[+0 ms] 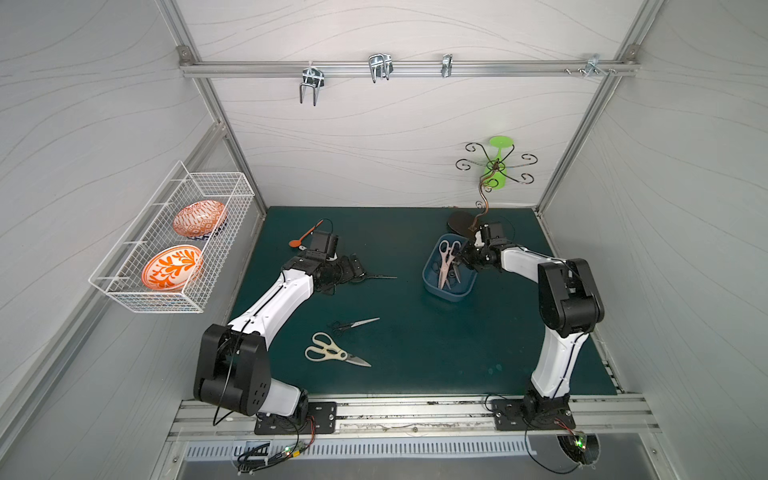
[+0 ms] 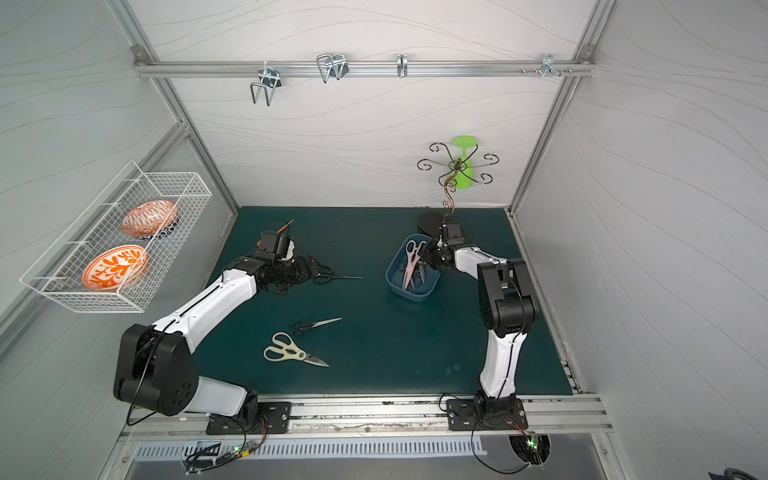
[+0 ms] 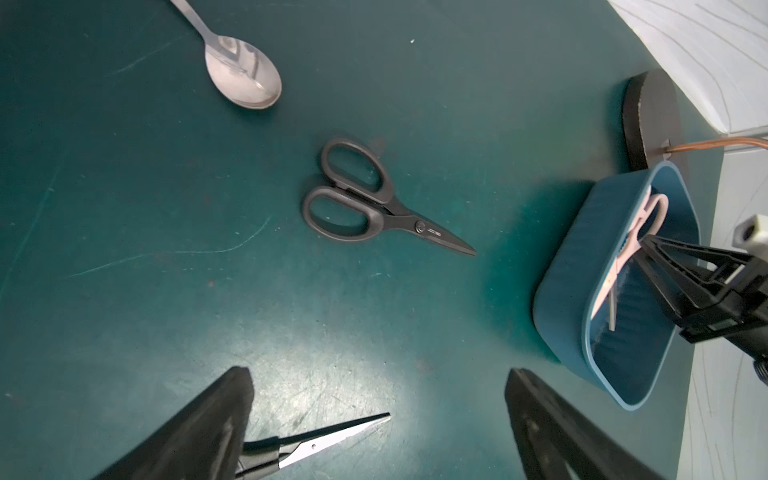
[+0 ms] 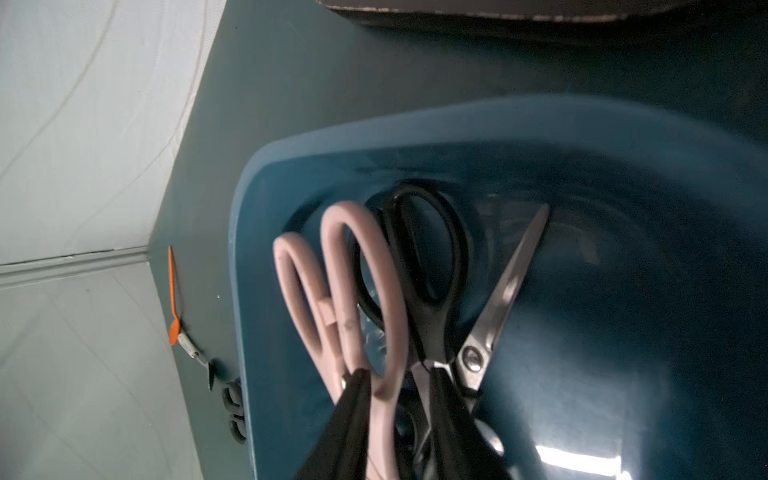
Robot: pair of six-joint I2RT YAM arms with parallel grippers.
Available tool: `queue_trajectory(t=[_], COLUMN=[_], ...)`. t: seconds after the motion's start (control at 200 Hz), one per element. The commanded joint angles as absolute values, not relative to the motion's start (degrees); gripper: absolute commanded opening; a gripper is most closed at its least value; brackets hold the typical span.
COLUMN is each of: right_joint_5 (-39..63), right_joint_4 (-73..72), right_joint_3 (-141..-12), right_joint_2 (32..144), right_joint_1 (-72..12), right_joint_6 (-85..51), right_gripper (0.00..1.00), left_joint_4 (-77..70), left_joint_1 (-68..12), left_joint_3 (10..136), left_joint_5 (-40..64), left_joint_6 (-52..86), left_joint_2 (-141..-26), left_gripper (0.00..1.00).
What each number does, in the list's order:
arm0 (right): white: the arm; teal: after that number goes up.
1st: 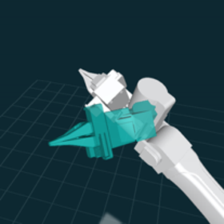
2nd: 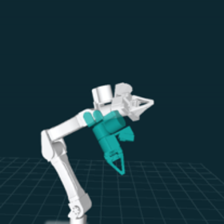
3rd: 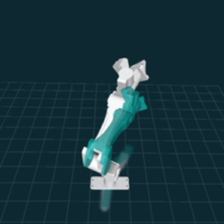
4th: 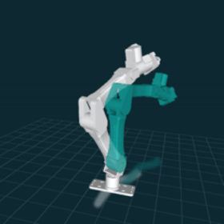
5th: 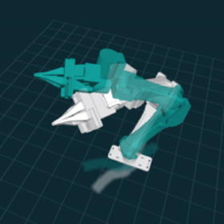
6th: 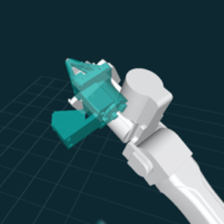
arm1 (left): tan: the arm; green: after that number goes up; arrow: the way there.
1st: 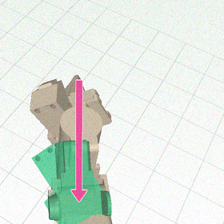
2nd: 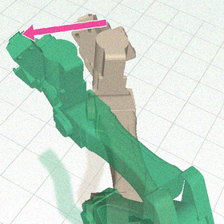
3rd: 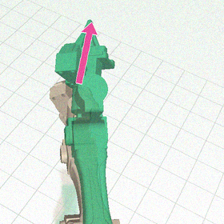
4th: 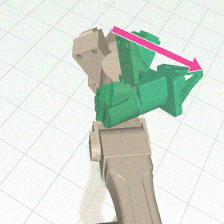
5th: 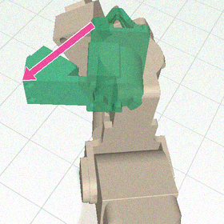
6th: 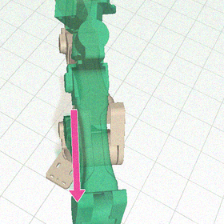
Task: Put the scissors into the storage box
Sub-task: Place the scissors in the storage box, then pick up the scissors from the center of the board.
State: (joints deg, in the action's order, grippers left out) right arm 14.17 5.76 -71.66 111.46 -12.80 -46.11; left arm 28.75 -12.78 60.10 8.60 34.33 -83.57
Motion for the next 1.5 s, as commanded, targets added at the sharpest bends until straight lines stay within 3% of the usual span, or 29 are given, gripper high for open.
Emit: queue_trajectory(t=[0.0, 0.205, 0.405, 0.505, 0.67, 0.89, 1.495], right_joint_5=[9.8, 6.0, 4.1, 2.8, 1.1, -0.7, -2.0], right_joint_4=[12.7, 17.8, 22.9, 25.0, 25.5, 26.1, 26.8], right_joint_3=[-73.6, -73.2, -73.9, -73.7, -70.4, -67.6, -66.6], right_joint_2=[109.9, 102.3, 94.1, 90.8, 86.1, 83.0, 82.3], right_joint_1=[-13.3, -14.1, -17.8, -19.3, -20.0, -20.0, -19.7], right_joint_6=[-42.2, -35.3, -28.8, -27.3, -27.2, -26.6, -24.0], right_gripper=[0.36, 0.4, 0.42, 0.42, 0.42, 0.42, 0.42], left_joint_4=[28.9, 33.8, 35.0, 37.4, 40.9, 45.5, 45.2], left_joint_1=[-11.8, -11.3, -11.3, -11.3, -11.2, -11.6, -14.3], left_joint_3=[63.2, 65.3, 68.3, 71.4, 77.2, 82.3, 86.2], left_joint_5=[8.6, 1.7, -1.8, -3.7, -1.6, -1.4, -0.8], left_joint_6=[35.1, 39.4, 43.7, 45.7, 53.1, 63.7, 66.5], left_joint_2=[-86.6, -90.7, -95.5, -98.9, -105.2, -109.9, -116.9], left_gripper=[0.97, 0.9, 0.71, 0.56, 0.47, 0.44, 0.31])
